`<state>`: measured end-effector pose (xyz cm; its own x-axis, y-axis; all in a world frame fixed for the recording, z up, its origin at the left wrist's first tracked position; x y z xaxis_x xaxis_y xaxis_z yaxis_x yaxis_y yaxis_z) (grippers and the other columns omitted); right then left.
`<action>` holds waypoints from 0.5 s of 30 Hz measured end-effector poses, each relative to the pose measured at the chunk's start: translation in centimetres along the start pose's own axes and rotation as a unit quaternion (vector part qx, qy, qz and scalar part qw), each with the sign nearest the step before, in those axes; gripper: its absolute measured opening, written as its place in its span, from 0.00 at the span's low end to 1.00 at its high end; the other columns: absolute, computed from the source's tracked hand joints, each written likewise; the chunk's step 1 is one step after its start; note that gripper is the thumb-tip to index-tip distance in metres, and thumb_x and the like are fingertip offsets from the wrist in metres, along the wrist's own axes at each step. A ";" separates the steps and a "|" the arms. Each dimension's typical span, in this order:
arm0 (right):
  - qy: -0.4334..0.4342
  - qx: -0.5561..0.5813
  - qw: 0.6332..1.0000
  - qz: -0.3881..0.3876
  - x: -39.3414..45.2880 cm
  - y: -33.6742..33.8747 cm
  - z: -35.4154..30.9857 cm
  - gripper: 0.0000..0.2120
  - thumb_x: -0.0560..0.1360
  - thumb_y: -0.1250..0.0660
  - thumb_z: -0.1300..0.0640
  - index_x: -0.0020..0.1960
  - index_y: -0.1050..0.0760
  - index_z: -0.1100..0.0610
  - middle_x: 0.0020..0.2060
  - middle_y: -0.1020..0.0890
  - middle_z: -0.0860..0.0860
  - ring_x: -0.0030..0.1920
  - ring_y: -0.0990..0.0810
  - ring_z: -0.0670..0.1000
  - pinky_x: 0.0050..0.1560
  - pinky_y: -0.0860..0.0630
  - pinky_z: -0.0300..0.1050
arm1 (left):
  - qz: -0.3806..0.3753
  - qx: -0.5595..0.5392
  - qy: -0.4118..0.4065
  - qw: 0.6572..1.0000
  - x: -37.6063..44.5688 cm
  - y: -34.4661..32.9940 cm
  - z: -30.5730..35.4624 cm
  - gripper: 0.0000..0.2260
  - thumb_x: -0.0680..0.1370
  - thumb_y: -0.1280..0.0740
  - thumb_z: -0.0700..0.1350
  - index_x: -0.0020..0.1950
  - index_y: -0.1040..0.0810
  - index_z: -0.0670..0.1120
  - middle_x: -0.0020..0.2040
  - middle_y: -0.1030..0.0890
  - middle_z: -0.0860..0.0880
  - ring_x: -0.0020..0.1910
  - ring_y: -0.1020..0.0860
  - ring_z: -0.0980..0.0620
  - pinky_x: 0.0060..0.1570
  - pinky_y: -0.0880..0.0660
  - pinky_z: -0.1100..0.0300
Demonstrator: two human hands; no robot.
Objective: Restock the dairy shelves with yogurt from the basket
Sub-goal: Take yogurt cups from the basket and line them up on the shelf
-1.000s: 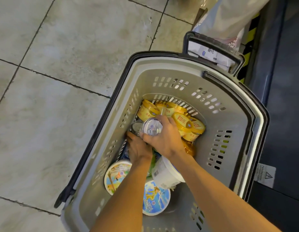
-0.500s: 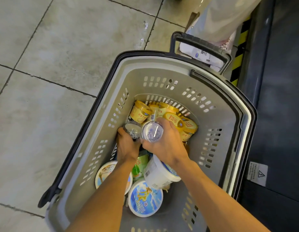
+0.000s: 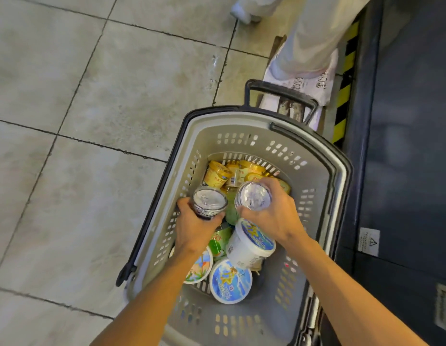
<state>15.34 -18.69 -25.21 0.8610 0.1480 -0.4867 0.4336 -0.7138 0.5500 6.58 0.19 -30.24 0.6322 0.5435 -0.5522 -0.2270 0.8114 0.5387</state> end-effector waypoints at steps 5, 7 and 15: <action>-0.011 0.064 0.997 0.045 -3.8 5.7 -3.8 0.29 0.65 0.20 0.47 0.61 0.30 0.44 0.56 0.22 0.43 0.56 0.23 0.47 0.50 0.28 0.40 | -0.019 -0.046 -0.047 0.998 -4.2 4.3 6.8 0.33 0.63 0.17 0.47 0.61 0.32 0.49 0.51 0.23 0.54 0.51 0.21 0.53 0.50 0.24 0.60; -0.016 0.092 0.994 0.065 -5.7 8.5 -5.6 0.29 0.63 0.20 0.46 0.59 0.29 0.42 0.57 0.22 0.44 0.57 0.23 0.47 0.53 0.26 0.42 | -0.041 -0.068 -0.071 0.994 -6.2 5.7 10.3 0.33 0.64 0.17 0.46 0.62 0.33 0.50 0.53 0.22 0.56 0.52 0.20 0.56 0.47 0.25 0.66; 0.001 0.155 0.974 0.167 -16.9 23.0 -15.3 0.36 0.62 0.22 0.43 0.68 0.28 0.46 0.64 0.24 0.43 0.63 0.26 0.44 0.64 0.28 0.43 | -0.129 -0.100 -0.206 0.965 -16.9 11.8 28.3 0.36 0.64 0.17 0.42 0.64 0.32 0.59 0.58 0.22 0.58 0.56 0.22 0.64 0.55 0.23 0.65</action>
<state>14.82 -27.15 6.02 0.9408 -0.1261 -0.3147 0.0289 -0.8951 0.4450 14.19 -5.52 3.49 0.9180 0.2201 -0.3299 -0.1351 0.9557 0.2616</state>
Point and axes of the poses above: each hand's wrist, its own x-axis towards the middle knuckle, its own y-axis out of the back of the hand, z = x × y, the point moved 4 cm from there along x, towards the middle knuckle
